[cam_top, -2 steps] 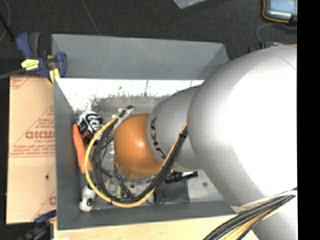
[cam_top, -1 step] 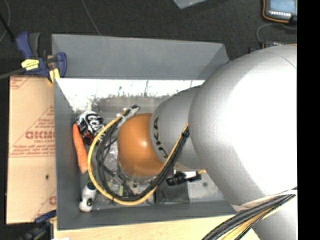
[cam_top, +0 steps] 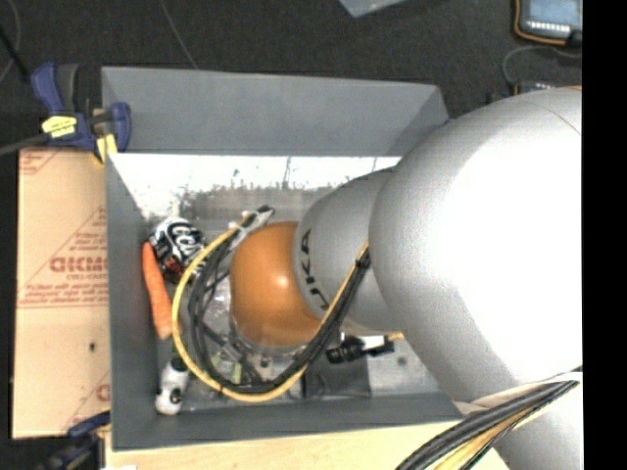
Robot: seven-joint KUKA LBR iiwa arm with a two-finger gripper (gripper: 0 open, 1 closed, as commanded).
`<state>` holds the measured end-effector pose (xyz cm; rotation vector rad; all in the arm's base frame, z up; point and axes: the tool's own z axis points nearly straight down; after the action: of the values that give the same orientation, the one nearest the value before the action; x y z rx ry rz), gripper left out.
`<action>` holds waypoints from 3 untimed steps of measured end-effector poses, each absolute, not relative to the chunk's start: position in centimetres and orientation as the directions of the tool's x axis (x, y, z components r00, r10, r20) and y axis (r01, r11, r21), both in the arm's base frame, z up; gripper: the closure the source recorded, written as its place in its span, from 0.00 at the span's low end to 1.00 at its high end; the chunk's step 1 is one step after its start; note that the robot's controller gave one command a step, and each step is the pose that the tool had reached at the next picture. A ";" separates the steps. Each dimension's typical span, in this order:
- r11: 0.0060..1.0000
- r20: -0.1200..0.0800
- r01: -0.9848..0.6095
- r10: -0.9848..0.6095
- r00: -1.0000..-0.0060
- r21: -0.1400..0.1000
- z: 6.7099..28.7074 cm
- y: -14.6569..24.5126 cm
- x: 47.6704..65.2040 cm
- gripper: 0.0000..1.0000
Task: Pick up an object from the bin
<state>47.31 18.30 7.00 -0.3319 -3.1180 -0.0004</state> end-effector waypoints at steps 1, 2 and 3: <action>0.978 0.005 0.210 0.210 -0.978 0.000 8.6 18.7 47.8 1.00; 0.977 0.003 0.213 0.213 -0.977 0.002 10.1 18.8 48.1 1.00; 0.980 0.007 0.199 0.199 -0.980 0.000 13.7 18.5 48.0 1.00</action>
Offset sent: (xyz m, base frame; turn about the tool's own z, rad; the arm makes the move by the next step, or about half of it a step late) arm 0.0092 0.0060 0.0202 0.0205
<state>48.05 18.53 13.69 -0.3131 -3.1189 -0.0008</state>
